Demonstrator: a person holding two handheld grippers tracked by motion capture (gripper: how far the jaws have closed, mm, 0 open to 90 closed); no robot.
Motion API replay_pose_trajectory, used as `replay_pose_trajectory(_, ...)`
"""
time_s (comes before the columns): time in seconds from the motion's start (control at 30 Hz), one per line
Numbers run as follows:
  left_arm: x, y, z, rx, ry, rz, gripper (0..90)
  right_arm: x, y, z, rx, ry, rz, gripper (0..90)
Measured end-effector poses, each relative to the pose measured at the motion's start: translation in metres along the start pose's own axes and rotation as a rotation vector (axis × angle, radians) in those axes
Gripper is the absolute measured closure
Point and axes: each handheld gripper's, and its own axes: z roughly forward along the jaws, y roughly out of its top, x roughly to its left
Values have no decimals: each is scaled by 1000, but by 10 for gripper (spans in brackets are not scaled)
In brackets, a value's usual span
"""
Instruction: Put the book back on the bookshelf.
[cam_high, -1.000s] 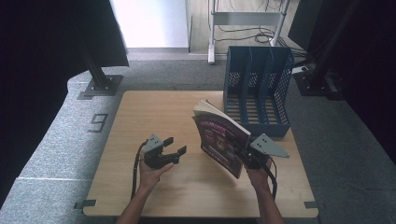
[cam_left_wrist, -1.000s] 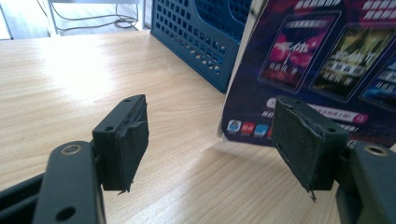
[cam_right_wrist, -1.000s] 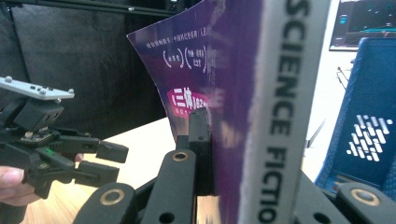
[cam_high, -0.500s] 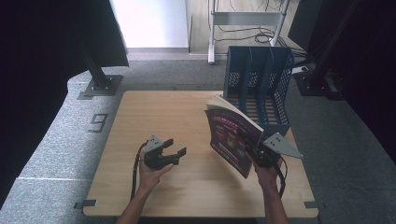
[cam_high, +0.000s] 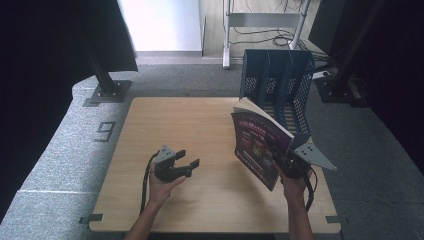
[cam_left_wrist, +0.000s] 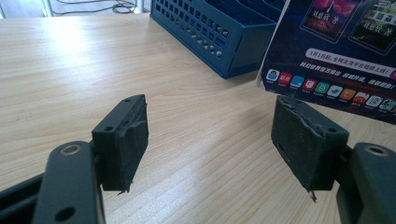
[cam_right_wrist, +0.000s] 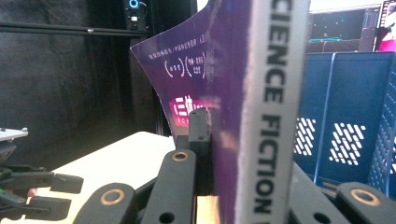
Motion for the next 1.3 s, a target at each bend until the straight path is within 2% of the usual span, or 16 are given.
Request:
replay_pose_trajectory(0.5,2,-1,2,17,1,-2,274,-5,1,2,-9,-18,7,811)
replay_pose_trajectory(0.77,2,-1,3,28,1,-3,274,-7,6,1,-32,-25,9,811)
replay_pose_trajectory(1.1,8,0,-2,20,9,-19,274,-11,23,4,-49,-52,4,811)
replay_pose_trajectory(1.3,8,0,-1,22,6,-19,274,-11,38,10,-59,-88,-13,811)
